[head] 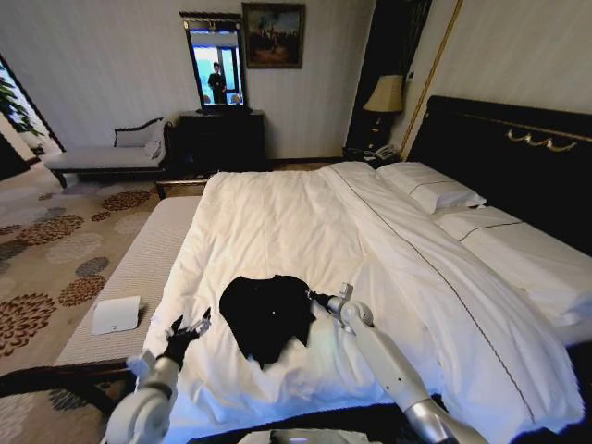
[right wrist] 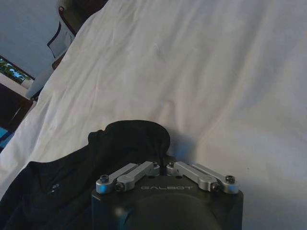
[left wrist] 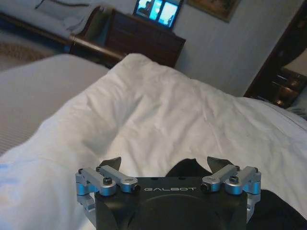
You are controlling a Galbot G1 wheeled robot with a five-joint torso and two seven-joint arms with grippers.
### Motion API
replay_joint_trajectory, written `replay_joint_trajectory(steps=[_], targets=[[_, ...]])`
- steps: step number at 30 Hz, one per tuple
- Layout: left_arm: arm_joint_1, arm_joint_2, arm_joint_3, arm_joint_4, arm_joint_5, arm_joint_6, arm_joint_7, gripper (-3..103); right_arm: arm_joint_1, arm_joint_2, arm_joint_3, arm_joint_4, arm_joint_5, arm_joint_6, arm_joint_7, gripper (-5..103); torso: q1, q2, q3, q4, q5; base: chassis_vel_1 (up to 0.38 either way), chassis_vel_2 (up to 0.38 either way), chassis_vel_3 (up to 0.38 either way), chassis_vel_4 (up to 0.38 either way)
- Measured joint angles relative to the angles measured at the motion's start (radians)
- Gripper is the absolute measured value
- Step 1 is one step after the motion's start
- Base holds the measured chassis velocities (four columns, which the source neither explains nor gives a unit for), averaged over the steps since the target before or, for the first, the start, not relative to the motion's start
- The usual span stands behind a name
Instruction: Fold the clothes on the bed.
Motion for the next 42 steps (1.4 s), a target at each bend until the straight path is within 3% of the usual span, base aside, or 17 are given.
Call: replay_joint_trajectory(steps=[7,13,26,29,31,32,33,35,37,38,42], targets=[[-0.197,0.051,0.129,0.192,-0.105,0.018,-0.003,100,-0.009,-0.002,-0.008,0.03,0.001,-0.007,0.013,1,0.0,0.0,0.0,-0.0001,0.0,0.0,0.0,0.0,0.0],[-0.292,0.037,0.193,0.322,-0.097,0.02,0.014,100,-0.004,0.003,-0.008,0.023,0.0,-0.007,0.015,1,0.0,0.0,0.0,0.0002,-0.0001,0.0,0.0,0.0,0.0],[-0.411,0.013,0.282,0.43,-0.095,0.026,0.015,99,0.003,0.0,-0.008,0.025,0.002,-0.007,0.021,1,0.0,0.0,0.0,0.0001,0.0,0.0,0.0,0.0,0.0],[-0.439,0.011,0.308,0.452,-0.098,0.028,0.01,88,0.002,0.0,-0.005,0.025,0.002,-0.007,0.022,1,0.0,0.0,0.0,-0.0001,0.0001,0.0,0.0,0.0,0.0],[-0.442,0.01,0.312,0.457,-0.098,0.029,0.009,88,0.002,0.0,-0.003,0.025,0.002,-0.007,0.023,1,0.0,0.0,0.0,-0.0001,0.0001,0.0,0.0,0.0,0.0],[-0.445,0.008,0.316,0.462,-0.098,0.029,0.009,76,0.002,0.0,-0.002,0.025,0.002,-0.007,0.023,1,0.0,0.0,0.0,0.0,0.0001,0.0,0.0,0.0,0.0],[-0.446,0.007,0.318,0.465,-0.098,0.029,0.008,76,0.002,0.0,-0.001,0.025,0.002,-0.007,0.023,1,0.0,0.0,0.0,0.0,0.0001,0.0,0.0,0.0,0.0],[-0.445,0.002,0.318,0.469,-0.097,0.029,0.008,66,0.001,0.0,0.001,0.025,0.003,-0.007,0.023,1,0.0,0.0,0.0,0.0,0.0001,0.0,0.0,0.0,0.0],[-0.443,0.001,0.318,0.469,-0.097,0.029,0.008,66,0.001,0.0,0.001,0.025,0.003,-0.007,0.023,1,0.0,0.0,0.0,0.0,0.0001,0.0,0.0,0.0,0.0],[-0.441,-0.001,0.319,0.469,-0.096,0.029,0.008,55,0.001,0.0,0.003,0.024,0.003,-0.007,0.023,1,0.0,0.0,0.0,0.0,0.0,0.0,0.0,0.0,0.0],[-0.439,-0.001,0.325,0.469,-0.094,0.026,0.01,44,0.001,0.002,0.003,0.022,0.002,-0.007,0.023,1,0.0,0.0,0.0,0.0,0.0001,0.0,0.0,0.0,0.0]])
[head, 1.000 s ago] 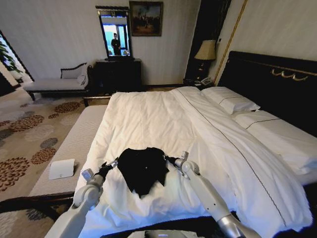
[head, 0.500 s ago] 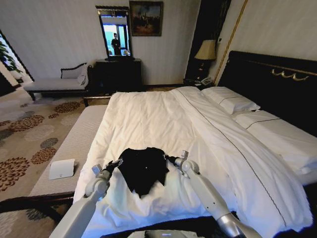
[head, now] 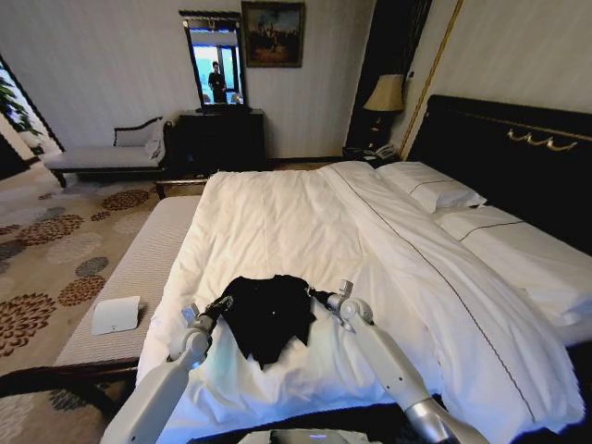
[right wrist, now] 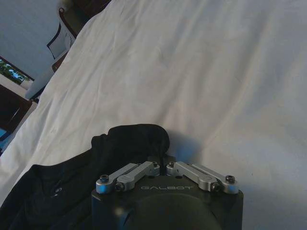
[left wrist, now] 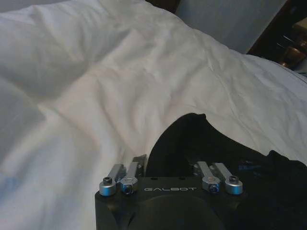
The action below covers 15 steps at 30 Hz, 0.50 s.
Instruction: Fold the clothes on the bed.
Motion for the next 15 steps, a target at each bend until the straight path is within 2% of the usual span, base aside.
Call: replay_joint_trajectory(steps=[1,2,4,5,8,10,12,15], targets=[[0.001,0.001,0.002,-0.001,-0.001,-0.001,0.001,39,0.0,0.0,0.0,0.0,0.0,0.0,0.0,1,0.0,0.0,0.0,0.0,0.0,0.0,0.0,0.0,0.0],[0.001,0.002,0.002,-0.001,-0.003,-0.001,0.002,39,0.001,0.0,-0.001,0.0,0.0,0.0,0.0,1,0.0,0.0,0.0,0.0,0.0,0.0,0.0,0.0,0.0],[-0.001,0.004,0.003,-0.002,-0.004,-0.002,0.003,28,0.002,0.0,-0.002,0.0,0.0,0.0,0.0,1,0.0,0.0,0.0,0.0001,0.0,0.0,0.0,0.0,0.0],[-0.001,0.004,0.003,-0.002,-0.004,-0.002,0.003,28,0.002,0.0,-0.002,0.0,0.0,0.0,0.0,1,0.0,0.0,0.0,0.0001,0.0,0.0,0.0,0.0,0.0],[-0.007,0.007,0.002,-0.002,-0.001,-0.01,0.011,12,0.003,0.0,-0.005,0.0,-0.001,0.0,0.0,1,0.0,0.0,0.0,0.0,0.0,0.0,0.0,0.0,0.0],[-0.01,0.007,0.0,-0.002,-0.001,-0.012,0.011,12,0.003,-0.001,-0.005,0.001,-0.001,0.001,0.0,1,0.0,0.0,0.0,0.0,0.0,0.0,0.0,0.0,0.0],[-0.015,0.008,-0.005,-0.001,-0.003,-0.014,0.011,3,0.003,-0.001,-0.006,0.005,-0.001,0.001,0.0,1,0.0,0.0,0.0,0.0,0.0,0.0,0.0,0.0,0.0],[-0.016,0.01,-0.007,-0.002,-0.005,-0.015,0.011,2,0.001,-0.002,-0.006,0.008,-0.001,0.001,0.001,1,0.0,0.0,0.0,0.0,-0.0001,0.0,0.0,0.0,0.0]])
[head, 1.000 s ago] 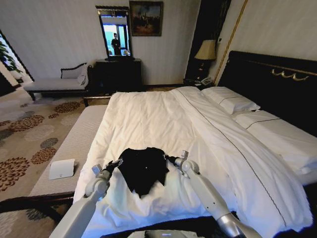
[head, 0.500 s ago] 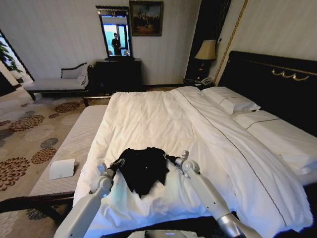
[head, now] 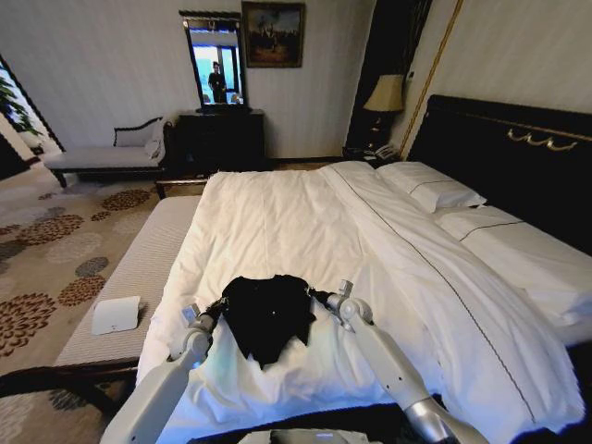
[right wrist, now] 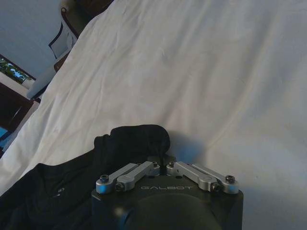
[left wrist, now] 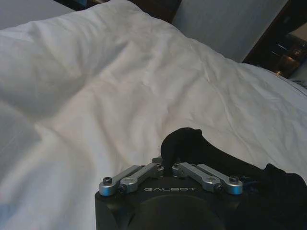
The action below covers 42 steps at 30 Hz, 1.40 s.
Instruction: Fold the clothes on the bed.
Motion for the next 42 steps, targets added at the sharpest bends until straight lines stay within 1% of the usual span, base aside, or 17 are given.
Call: replay_joint_trajectory(steps=[10,14,20,22,23,25,27,29,32,33,34,35,36,38,39,40,42], targets=[[0.032,0.015,-0.009,-0.044,-0.004,0.0,-0.003,2,-0.02,-0.011,0.008,0.042,0.005,-0.003,0.009,1,0.0,0.0,0.0,0.0,0.0,0.0,0.0,0.0,0.0],[0.044,0.041,-0.024,-0.101,-0.01,0.0,-0.007,2,-0.031,-0.033,0.014,0.109,0.021,-0.014,0.024,1,0.0,0.0,0.0,0.0,0.0,0.0,0.0,0.0,0.0],[0.019,0.105,-0.054,-0.167,0.011,-0.004,0.006,2,-0.018,-0.071,0.022,0.249,0.064,-0.046,0.083,1,0.0,0.0,0.0,0.0002,-0.0001,0.0,0.0,0.0,0.0],[-0.001,0.138,-0.068,-0.23,-0.019,-0.004,-0.006,2,-0.002,-0.099,0.02,0.324,0.104,-0.055,0.113,1,0.0,0.0,0.0,0.0,-0.0002,0.0,0.0,0.0,0.0],[-0.001,0.138,-0.068,-0.23,-0.019,-0.004,-0.006,2,-0.002,-0.099,0.02,0.324,0.104,-0.055,0.113,1,0.0,0.0,0.0,0.0,-0.0002,0.0,0.0,0.0,0.0],[-0.013,0.167,-0.077,-0.279,-0.04,-0.002,-0.013,2,0.018,-0.124,0.019,0.374,0.131,-0.058,0.131,1,0.0,0.0,0.0,0.0,0.0,0.0,0.0,0.0,0.0],[-0.031,0.215,-0.093,-0.34,-0.072,0.002,-0.026,2,0.065,-0.162,0.018,0.432,0.181,-0.061,0.166,1,0.0,0.0,0.0,-0.0002,0.0003,0.0,0.0,0.0,0.0],[-0.036,0.234,-0.102,-0.361,-0.086,0.004,-0.031,2,0.087,-0.177,0.018,0.452,0.208,-0.063,0.18,1,0.0,0.0,0.0,-0.0002,0.0001,0.0,0.0,0.0,0.0],[-0.026,0.302,-0.172,-0.442,-0.134,0.01,-0.053,2,0.193,-0.225,-0.004,0.49,0.289,-0.067,0.217,1,0.0,0.0,0.0,-0.0004,-0.0003,0.0,0.0,0.0,0.0],[-0.016,0.324,-0.197,-0.467,-0.144,0.01,-0.063,2,0.229,-0.234,-0.019,0.492,0.31,-0.067,0.222,1,0.0,0.0,0.0,0.0002,0.0001,0.0,0.0,0.0,0.0],[-0.016,0.324,-0.197,-0.467,-0.144,0.01,-0.063,2,0.229,-0.234,-0.019,0.492,0.31,-0.067,0.222,1,0.0,0.0,0.0,0.0002,0.0001,0.0,0.0,0.0,0.0],[-0.016,0.342,-0.212,-0.486,-0.155,0.009,-0.08,2,0.26,-0.243,-0.03,0.495,0.33,-0.067,0.226,1,0.0,0.0,0.0,0.0011,0.0003,0.0,0.0,0.0,0.0],[-0.03,0.357,-0.216,-0.499,-0.172,0.01,-0.104,2,0.283,-0.254,-0.036,0.497,0.345,-0.067,0.229,1,0.0,0.0,0.0,0.0012,0.0001,0.0,0.0,0.0,0.0],[-0.079,0.382,-0.206,-0.508,-0.201,0.016,-0.142,2,0.327,-0.277,-0.051,0.495,0.358,-0.067,0.233,1,0.0,0.0,0.0,0.0,-0.0002,0.0,0.0,0.0,0.0],[-0.079,0.382,-0.206,-0.508,-0.201,0.016,-0.142,2,0.327,-0.277,-0.051,0.495,0.358,-0.067,0.233,1,0.0,0.0,0.0,0.0,-0.0002,0.0,0.0,0.0,0.0],[-0.102,0.393,-0.204,-0.508,-0.21,0.018,-0.152,2,0.354,-0.28,-0.064,0.487,0.362,-0.067,0.237,1,0.0,0.0,0.0,-0.0008,-0.0003,0.0,0.0,0.0,0.0],[-0.154,0.429,-0.206,-0.499,-0.251,0.022,-0.161,2,0.437,-0.27,-0.098,0.454,0.377,-0.066,0.261,1,0.0,0.0,0.0,-0.0001,0.0001,0.0,0.0,0.0,0.0]])
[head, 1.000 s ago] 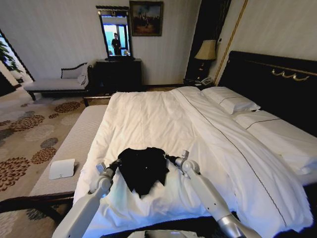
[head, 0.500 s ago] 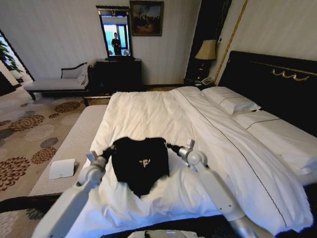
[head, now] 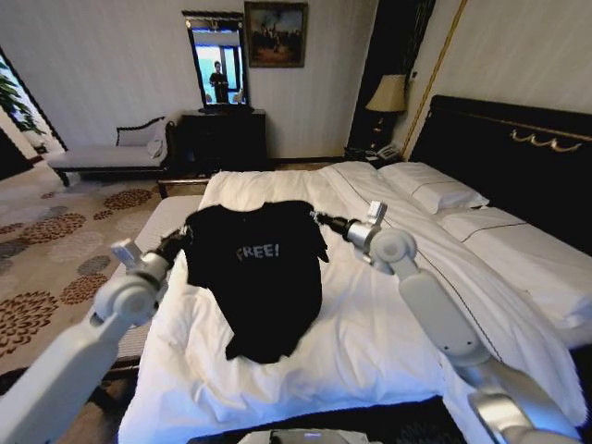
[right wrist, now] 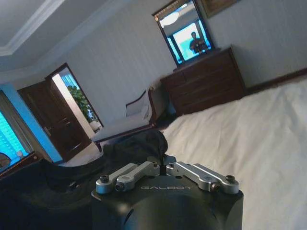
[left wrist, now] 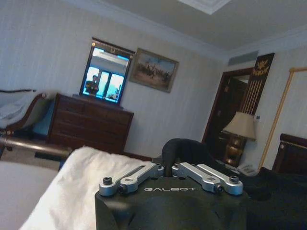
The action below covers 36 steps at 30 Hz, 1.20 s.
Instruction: Fold the clothes on the bed.
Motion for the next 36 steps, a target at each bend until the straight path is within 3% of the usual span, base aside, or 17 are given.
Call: replay_joint_trajectory(steps=[17,28,31,34,36], targets=[[-0.393,0.198,0.121,0.033,-0.211,0.018,-0.01,2,0.232,-0.049,-0.013,-0.009,0.112,0.009,0.054,1,0.0,0.0,0.0,-0.0001,0.0001,0.0,0.0,0.0,0.0],[-0.413,0.293,0.067,-0.065,-0.306,0.019,-0.03,2,0.245,-0.085,0.014,0.054,0.167,0.006,0.053,1,0.0,0.0,0.0,0.0,0.0,0.0,0.0,0.0,0.0],[-0.333,0.35,-0.016,-0.158,-0.332,0.017,-0.042,2,0.196,-0.102,0.062,0.14,0.195,0.006,0.07,1,0.0,0.0,0.0,0.0003,0.0001,0.0,0.0,0.0,0.0],[-0.293,0.364,-0.061,-0.205,-0.345,0.022,-0.05,2,0.169,-0.123,0.095,0.193,0.221,0.006,0.079,1,0.0,0.0,0.0,0.0004,0.0001,0.0,0.0,0.0,0.0],[-0.272,0.368,-0.083,-0.251,-0.368,0.031,-0.059,2,0.107,-0.181,0.176,0.293,0.286,0.007,0.101,1,0.0,0.0,0.0,0.0006,0.0,0.0,0.0,0.0,0.0]])
